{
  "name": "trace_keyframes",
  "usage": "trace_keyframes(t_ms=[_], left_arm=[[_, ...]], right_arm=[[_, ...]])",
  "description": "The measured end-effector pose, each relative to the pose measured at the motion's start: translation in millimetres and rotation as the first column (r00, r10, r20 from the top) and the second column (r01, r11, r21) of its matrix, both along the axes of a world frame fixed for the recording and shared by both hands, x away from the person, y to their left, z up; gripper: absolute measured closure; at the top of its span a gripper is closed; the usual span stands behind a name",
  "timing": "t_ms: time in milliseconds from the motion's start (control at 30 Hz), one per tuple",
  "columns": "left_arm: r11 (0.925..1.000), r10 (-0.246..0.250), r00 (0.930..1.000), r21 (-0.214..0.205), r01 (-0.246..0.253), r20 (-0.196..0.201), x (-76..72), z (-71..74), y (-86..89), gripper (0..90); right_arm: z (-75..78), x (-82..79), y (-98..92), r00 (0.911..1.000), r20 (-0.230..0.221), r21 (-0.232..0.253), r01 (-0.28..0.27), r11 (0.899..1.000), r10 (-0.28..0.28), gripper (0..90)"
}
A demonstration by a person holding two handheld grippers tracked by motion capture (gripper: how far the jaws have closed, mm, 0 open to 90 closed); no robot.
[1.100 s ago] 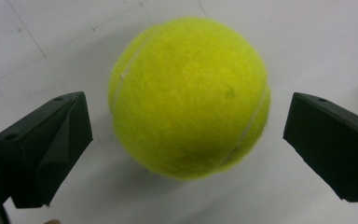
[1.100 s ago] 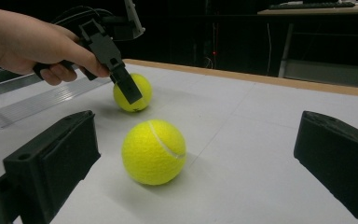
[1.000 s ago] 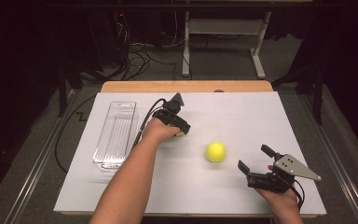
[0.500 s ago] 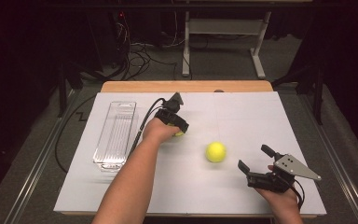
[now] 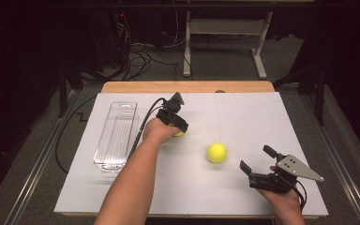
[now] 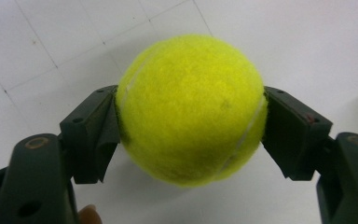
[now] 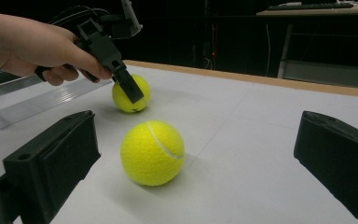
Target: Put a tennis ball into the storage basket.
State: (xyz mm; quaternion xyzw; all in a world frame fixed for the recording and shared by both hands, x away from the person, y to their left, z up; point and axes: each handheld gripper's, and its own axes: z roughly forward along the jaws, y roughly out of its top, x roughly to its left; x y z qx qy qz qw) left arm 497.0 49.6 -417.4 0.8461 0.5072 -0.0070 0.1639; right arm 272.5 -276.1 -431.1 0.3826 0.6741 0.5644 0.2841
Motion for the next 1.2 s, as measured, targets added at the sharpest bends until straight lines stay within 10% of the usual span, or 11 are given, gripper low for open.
trace_keyframes(t_ms=[1200], left_arm=[[0.9991, -0.034, 0.9991, 0.026, 0.034, 0.026, -15.4, 16.1, -1.5, 26.8]], right_arm=[[0.6, 0.7, 0.2, 1.0, 0.005, -0.003, 0.002, 1.0, -0.002, 0.1]])
